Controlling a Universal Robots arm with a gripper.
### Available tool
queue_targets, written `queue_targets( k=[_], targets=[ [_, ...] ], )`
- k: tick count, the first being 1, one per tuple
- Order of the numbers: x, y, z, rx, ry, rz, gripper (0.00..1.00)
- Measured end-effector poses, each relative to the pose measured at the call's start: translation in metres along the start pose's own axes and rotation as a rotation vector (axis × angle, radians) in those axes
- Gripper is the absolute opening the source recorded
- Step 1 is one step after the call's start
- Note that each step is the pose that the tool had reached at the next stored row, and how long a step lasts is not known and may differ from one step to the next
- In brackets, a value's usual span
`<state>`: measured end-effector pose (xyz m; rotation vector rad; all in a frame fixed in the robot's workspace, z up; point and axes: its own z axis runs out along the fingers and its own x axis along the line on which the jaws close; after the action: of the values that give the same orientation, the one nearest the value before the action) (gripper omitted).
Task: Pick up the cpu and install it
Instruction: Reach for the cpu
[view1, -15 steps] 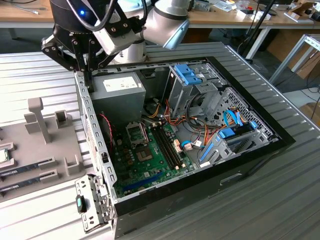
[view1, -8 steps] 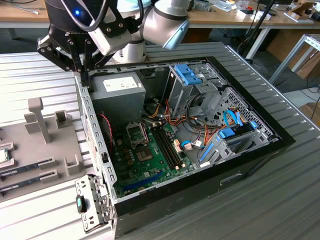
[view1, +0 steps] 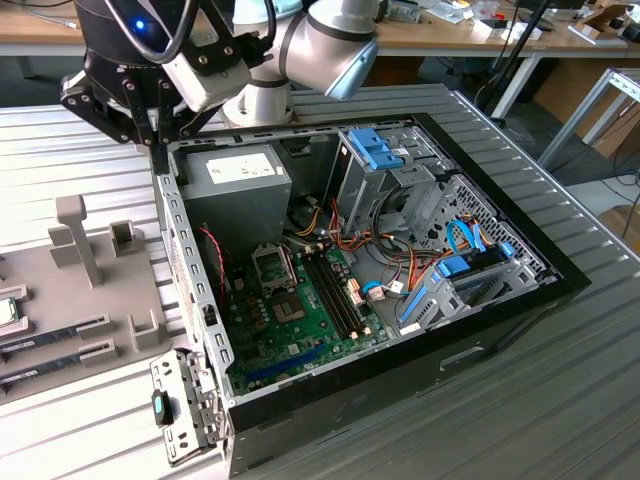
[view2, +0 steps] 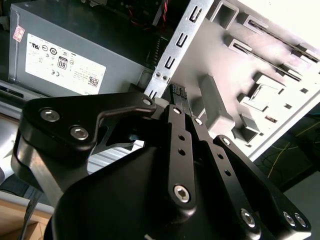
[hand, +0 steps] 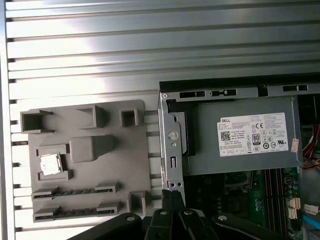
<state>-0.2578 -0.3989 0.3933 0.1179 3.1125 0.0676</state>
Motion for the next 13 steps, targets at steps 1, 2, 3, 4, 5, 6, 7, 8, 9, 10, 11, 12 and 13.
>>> queue_targets(
  k=[1, 2, 3, 4, 5, 6, 7, 8, 9, 10, 11, 12, 13],
  targets=[
    [0.0010, -0.0001, 0.0000, 0.0000, 0.0000, 0.000, 0.11],
    [0.0017, -0.0001, 0.0000, 0.0000, 0.0000, 0.000, 0.11],
    [0.0026, -0.0002, 0.0000, 0.0000, -0.0001, 0.000, 0.11],
    [0.0033, -0.0002, -0.0001, 0.0000, 0.0000, 0.000, 0.11],
    [0.0048, -0.0004, -0.0001, 0.0000, 0.0000, 0.000, 0.11],
    [0.0056, -0.0004, -0.0001, 0.0000, -0.0001, 0.000, 0.11],
    [0.0064, -0.0005, -0.0002, 0.0000, 0.0000, 0.000, 0.11],
    [0.0080, -0.0006, -0.0002, 0.0000, 0.0000, 0.000, 0.11],
    [0.0088, -0.0007, -0.0002, 0.0000, -0.0001, 0.000, 0.11],
    [0.0098, -0.0007, -0.0002, 0.0000, -0.0001, 0.000, 0.11],
    [0.0114, -0.0009, -0.0003, 0.0000, -0.0001, 0.000, 0.11],
    [0.0129, -0.0010, -0.0003, 0.0000, -0.0001, 0.000, 0.11],
    [0.0144, -0.0011, -0.0004, 0.0000, -0.0001, 0.000, 0.11]
  ],
)
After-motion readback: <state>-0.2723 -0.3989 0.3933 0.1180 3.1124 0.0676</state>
